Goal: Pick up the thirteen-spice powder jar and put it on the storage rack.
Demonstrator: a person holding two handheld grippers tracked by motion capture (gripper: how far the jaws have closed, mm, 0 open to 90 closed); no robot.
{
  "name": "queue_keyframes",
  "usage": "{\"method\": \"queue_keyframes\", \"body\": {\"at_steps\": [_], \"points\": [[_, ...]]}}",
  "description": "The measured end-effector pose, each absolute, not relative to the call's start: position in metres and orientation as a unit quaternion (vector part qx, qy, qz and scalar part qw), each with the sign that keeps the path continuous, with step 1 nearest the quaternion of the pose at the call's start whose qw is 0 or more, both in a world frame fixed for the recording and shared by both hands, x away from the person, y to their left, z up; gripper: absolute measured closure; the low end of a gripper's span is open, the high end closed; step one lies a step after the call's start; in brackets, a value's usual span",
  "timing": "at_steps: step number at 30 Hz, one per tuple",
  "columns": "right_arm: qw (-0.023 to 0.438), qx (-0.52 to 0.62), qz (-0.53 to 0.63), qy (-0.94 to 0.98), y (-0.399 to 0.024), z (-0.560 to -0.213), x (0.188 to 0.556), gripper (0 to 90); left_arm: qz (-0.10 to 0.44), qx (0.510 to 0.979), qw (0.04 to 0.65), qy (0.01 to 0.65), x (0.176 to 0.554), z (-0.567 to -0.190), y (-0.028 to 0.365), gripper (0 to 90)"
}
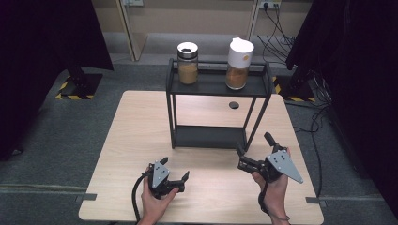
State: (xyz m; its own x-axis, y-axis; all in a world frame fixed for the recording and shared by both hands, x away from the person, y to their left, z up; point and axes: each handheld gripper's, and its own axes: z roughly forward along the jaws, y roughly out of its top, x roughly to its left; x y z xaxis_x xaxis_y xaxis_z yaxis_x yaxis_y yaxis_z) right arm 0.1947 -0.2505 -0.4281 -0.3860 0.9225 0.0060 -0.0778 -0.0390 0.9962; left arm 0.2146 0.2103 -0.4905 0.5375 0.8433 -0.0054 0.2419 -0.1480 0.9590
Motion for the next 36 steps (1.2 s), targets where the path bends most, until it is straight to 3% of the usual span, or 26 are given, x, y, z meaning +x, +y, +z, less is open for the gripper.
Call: {"method": "queue_keyframes", "body": {"at_steps": [36], "points": [[0.364, 0.431, 0.545, 0.62, -0.266, -0.47, 0.192, 0.2, 0.282, 0.7, 0.526, 0.391, 0.216, -0.49, 0.211, 3.1]]}}
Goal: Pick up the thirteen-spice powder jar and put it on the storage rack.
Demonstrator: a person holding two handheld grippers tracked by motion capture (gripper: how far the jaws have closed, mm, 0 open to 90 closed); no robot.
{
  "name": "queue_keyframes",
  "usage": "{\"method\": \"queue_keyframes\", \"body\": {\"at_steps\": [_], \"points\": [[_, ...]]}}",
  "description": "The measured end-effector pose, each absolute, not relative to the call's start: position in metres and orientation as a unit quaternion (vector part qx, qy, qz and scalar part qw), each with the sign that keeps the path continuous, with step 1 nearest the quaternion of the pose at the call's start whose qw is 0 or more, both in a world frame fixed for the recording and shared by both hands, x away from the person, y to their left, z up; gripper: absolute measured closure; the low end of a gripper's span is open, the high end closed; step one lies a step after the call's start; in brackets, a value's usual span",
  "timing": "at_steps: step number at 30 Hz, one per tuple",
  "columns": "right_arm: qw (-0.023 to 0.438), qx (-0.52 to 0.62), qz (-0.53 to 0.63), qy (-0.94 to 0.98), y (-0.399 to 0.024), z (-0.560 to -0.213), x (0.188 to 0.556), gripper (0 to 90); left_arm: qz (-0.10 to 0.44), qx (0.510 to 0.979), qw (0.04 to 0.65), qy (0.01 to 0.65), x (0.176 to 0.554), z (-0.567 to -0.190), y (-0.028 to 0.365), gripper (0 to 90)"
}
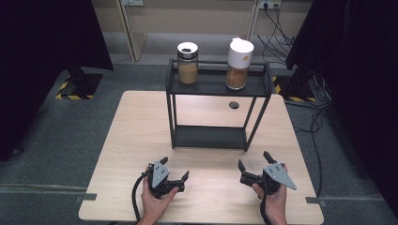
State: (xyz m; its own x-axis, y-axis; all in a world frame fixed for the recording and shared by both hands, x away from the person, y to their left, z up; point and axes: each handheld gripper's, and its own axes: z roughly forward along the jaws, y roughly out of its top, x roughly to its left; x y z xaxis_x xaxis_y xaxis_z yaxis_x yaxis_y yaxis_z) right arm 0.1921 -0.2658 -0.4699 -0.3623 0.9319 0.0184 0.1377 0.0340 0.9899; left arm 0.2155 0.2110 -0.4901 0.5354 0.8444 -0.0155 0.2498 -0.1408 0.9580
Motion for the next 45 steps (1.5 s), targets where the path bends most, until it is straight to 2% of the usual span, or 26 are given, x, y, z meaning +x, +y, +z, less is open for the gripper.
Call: {"method": "queue_keyframes", "body": {"at_steps": [45], "points": [[0.321, 0.468, 0.493, 0.659, -0.262, -0.482, 0.201, 0.5, 0.281, 0.702, 0.526, 0.389, 0.216, -0.49, 0.211, 3.1]]}}
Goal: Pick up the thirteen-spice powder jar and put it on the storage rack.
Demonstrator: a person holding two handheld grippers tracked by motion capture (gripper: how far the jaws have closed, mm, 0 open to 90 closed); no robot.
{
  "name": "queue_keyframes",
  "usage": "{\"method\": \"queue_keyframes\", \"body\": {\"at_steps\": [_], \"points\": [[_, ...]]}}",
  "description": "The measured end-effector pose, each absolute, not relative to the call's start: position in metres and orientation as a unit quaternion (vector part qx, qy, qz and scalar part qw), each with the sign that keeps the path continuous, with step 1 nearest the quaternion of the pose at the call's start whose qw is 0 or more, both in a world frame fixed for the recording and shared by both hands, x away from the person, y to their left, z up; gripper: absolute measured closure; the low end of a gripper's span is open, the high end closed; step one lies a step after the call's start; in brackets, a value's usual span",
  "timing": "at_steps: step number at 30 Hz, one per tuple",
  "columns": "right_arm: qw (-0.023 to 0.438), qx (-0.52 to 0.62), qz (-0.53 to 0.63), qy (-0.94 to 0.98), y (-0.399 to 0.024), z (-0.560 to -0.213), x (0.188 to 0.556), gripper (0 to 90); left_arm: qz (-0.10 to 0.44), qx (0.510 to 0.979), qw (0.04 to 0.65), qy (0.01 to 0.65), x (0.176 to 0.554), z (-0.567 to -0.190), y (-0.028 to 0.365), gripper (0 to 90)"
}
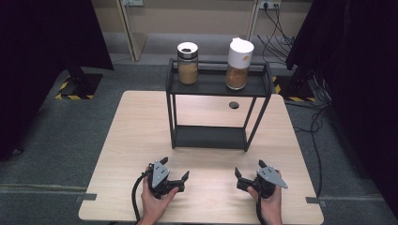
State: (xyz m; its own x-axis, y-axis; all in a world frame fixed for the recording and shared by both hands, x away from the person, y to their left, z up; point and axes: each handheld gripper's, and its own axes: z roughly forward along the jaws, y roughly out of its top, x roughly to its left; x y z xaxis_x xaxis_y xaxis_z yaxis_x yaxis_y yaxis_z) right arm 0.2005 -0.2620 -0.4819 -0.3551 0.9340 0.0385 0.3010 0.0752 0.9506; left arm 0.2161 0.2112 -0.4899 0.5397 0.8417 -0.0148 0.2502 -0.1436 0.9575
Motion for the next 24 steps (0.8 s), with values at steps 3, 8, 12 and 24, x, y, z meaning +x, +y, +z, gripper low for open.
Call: {"method": "queue_keyframes", "body": {"at_steps": [3, 8, 12, 24], "points": [[0.32, 0.467, 0.494, 0.66, -0.2628, -0.4822, 0.2006, 0.4, 0.281, 0.702, 0.526, 0.389, 0.216, -0.4899, 0.211, 3.1], [0.319, 0.467, 0.495, 0.659, -0.2634, -0.4822, 0.2008, 0.4, 0.281, 0.703, 0.525, 0.389, 0.2163, -0.4896, 0.2109, 3.1], [0.32, 0.466, 0.495, 0.66, -0.2631, -0.4824, 0.2005, 0.4, 0.281, 0.702, 0.526, 0.388, 0.2161, -0.4899, 0.211, 3.1], [0.324, 0.461, 0.492, 0.663, -0.2617, -0.4824, 0.1999, 0.4, 0.282, 0.703, 0.525, 0.387, 0.2161, -0.4898, 0.2109, 3.1]]}}
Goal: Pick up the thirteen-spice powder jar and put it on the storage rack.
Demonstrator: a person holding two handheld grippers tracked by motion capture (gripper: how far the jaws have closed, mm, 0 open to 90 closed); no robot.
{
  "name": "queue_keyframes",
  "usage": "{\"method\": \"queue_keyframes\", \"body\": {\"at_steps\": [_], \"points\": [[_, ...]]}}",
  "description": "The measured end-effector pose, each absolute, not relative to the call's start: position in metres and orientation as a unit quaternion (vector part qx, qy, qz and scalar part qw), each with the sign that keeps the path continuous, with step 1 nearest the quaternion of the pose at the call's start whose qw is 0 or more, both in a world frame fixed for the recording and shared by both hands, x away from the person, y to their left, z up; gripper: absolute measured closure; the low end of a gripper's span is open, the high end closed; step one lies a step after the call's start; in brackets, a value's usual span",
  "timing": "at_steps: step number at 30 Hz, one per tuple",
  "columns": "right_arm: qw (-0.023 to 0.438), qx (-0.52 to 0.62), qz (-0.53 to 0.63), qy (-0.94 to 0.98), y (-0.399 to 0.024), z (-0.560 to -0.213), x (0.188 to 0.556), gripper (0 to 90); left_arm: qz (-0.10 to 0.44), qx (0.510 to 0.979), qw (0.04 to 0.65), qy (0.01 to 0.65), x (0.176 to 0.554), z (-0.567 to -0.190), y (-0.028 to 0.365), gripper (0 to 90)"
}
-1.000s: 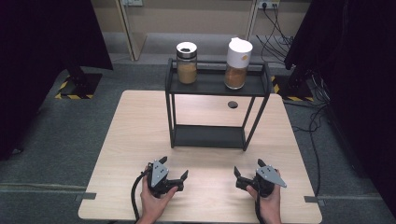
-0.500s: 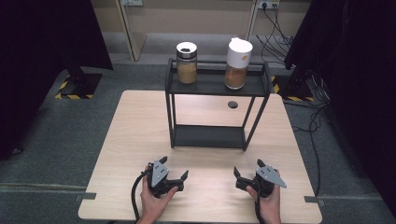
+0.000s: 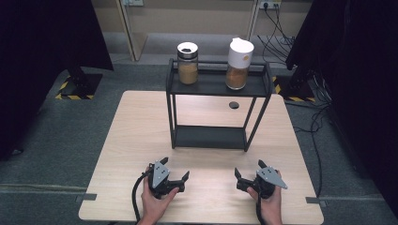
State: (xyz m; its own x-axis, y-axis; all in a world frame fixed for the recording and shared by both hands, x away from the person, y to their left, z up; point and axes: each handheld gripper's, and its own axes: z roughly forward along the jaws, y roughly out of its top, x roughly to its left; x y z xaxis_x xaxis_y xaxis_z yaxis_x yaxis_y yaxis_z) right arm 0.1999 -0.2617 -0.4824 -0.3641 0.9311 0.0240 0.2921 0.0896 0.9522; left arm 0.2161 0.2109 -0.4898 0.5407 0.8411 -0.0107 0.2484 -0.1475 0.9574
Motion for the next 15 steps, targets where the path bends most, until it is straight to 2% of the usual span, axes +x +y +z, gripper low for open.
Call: {"method": "queue_keyframes", "body": {"at_steps": [15], "points": [[0.326, 0.458, 0.492, 0.665, -0.2613, -0.4825, 0.1995, 0.5, 0.28, 0.705, 0.523, 0.388, 0.217, -0.4888, 0.2108, 3.1]]}}
